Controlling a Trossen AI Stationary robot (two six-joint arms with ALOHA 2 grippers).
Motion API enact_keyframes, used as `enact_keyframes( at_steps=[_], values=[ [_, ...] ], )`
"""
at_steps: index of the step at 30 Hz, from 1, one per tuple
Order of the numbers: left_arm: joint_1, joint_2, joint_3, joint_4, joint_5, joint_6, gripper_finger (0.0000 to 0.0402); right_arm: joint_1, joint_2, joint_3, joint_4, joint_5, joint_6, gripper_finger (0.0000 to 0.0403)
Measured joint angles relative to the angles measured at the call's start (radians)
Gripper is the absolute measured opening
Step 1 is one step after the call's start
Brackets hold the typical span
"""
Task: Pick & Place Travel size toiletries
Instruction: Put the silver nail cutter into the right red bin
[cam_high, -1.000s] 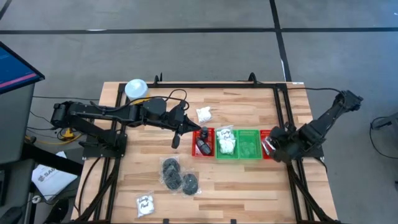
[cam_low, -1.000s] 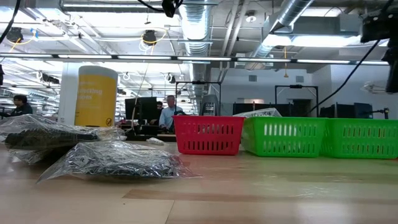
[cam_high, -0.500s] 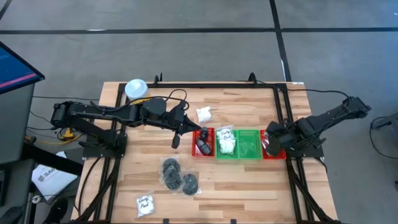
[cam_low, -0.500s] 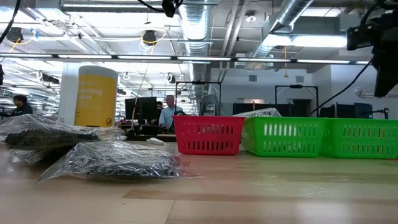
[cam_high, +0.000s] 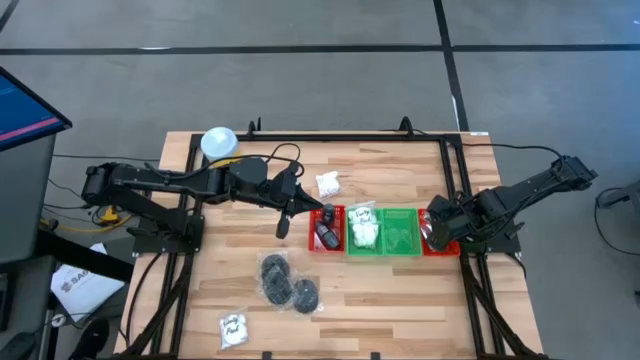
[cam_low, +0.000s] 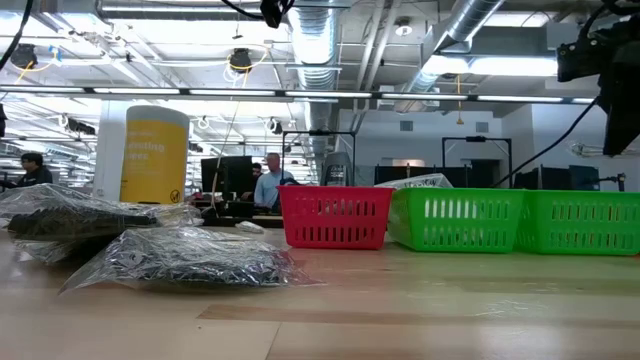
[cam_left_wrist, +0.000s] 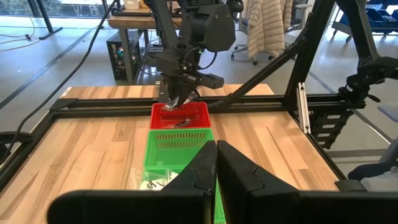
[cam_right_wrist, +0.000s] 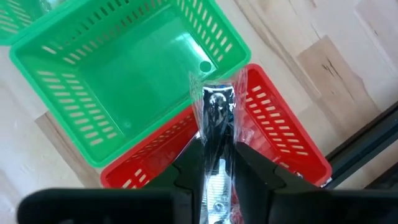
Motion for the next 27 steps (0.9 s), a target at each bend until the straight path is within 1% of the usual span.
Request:
enact_keyframes(
  at_steps=[10, 17, 22, 27],
  values=[
    [0.000, 0.000, 0.000, 0.000, 0.000, 0.000, 0.0004, 0.000, 0.000, 0.000, 0.001, 0.000, 0.024, 0.0074],
    [0.000, 0.000, 0.000, 0.000, 0.000, 0.000, 0.0004, 0.000, 0.000, 0.000, 0.012, 0.000, 0.024, 0.0096],
    [0.000, 0.000, 0.000, 0.000, 0.000, 0.000, 0.0004, 0.000, 0.000, 0.000, 0.017, -0.001, 0.019, 0.0112],
    [0.000, 0.000, 0.000, 0.000, 0.000, 0.000, 0.0004, 0.000, 0.000, 0.000, 0.023, -0.002, -0.025, 0.0111]
  ],
)
